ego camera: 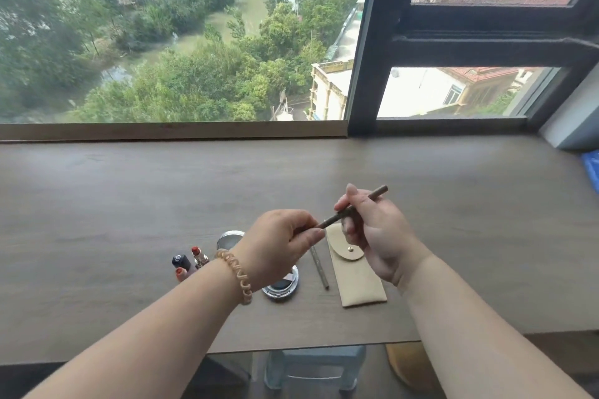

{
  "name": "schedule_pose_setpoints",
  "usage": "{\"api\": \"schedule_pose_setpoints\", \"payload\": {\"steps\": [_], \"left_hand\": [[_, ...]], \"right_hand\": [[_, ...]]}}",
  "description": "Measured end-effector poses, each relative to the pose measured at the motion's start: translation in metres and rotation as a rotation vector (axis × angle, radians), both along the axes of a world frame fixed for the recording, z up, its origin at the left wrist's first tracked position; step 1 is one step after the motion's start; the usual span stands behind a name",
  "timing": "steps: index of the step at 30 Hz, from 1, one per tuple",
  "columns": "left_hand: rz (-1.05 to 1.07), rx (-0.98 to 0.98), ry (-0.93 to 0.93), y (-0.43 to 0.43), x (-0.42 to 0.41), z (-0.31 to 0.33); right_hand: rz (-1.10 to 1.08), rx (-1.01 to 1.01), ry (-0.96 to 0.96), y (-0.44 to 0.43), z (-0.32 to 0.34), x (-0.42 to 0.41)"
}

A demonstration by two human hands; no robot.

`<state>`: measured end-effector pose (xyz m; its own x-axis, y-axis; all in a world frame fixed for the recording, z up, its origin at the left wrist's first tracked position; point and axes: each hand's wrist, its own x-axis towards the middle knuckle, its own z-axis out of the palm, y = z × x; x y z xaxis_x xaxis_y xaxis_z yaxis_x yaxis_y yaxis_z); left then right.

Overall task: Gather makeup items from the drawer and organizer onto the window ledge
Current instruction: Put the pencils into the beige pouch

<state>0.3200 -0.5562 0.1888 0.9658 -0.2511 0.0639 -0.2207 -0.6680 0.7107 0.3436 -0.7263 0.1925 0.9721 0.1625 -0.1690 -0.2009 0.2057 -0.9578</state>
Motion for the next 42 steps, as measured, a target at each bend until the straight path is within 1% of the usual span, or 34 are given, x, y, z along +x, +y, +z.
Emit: {"api": "schedule_pose_setpoints", "payload": {"steps": [4, 7, 15, 21, 22, 23, 24, 25, 27, 28, 30, 32, 35, 38, 39, 40, 42], "left_hand": [[-0.02, -0.013, 0.073, -0.003, 0.0, -0.006], [-0.024, -0.023, 0.117, -0.002, 0.003, -0.009], [-0.056, 0.0, 0.268, 0.002, 0.015, -0.014], [-0.086, -0.032, 0.342, 0.003, 0.023, -0.008], [-0.097, -0.007, 0.362, 0.008, 0.021, -0.009], [-0.083, 0.012, 0.39, 0.022, 0.017, -0.013], [-0.035, 0.0, 0.426, 0.041, 0.01, -0.018], [0.045, -0.061, 0.478, 0.066, 0.0, -0.026], [0.195, -0.159, 0.552, 0.112, -0.019, -0.038], [0.227, -0.149, 0.587, 0.124, -0.025, -0.044], [0.243, -0.084, 0.642, 0.122, -0.026, -0.056], [0.245, -0.044, 0.624, 0.097, -0.016, -0.063], [0.325, -0.093, 0.581, 0.059, 0.003, -0.075], [0.316, -0.078, 0.553, 0.019, 0.01, -0.088], [0.316, -0.049, 0.537, 0.008, 0.011, -0.093], [0.324, -0.025, 0.529, -0.002, 0.011, -0.099], [0.352, -0.003, 0.528, -0.018, 0.014, -0.114]], "right_hand": [[-0.132, -0.072, 0.122, 0.006, -0.006, 0.0], [-0.216, -0.06, 0.212, 0.01, -0.013, 0.001], [-0.451, -0.066, 0.315, 0.025, -0.031, 0.009], [-0.512, -0.101, 0.338, 0.035, -0.042, 0.022], [-0.576, -0.096, 0.361, 0.022, -0.041, 0.026], [-0.683, -0.066, 0.401, -0.003, -0.04, 0.034], [-0.808, -0.012, 0.429, -0.036, -0.036, 0.042], [-0.906, 0.029, 0.429, -0.075, -0.031, 0.048], [-0.986, 0.046, 0.39, -0.142, -0.018, 0.056], [-0.99, 0.033, 0.367, -0.16, -0.016, 0.057], [-0.928, -0.01, 0.343, -0.158, -0.023, 0.058], [-0.821, -0.05, 0.282, -0.13, -0.036, 0.055], [-0.581, -0.189, 0.108, -0.079, -0.067, 0.04], [-0.204, -0.462, -0.057, -0.04, -0.101, 0.021], [-0.088, -0.596, -0.123, -0.03, -0.111, 0.014], [0.014, -0.773, -0.217, -0.024, -0.121, 0.008], [0.162, -1.084, -0.428, -0.014, -0.135, 0.001]]}}
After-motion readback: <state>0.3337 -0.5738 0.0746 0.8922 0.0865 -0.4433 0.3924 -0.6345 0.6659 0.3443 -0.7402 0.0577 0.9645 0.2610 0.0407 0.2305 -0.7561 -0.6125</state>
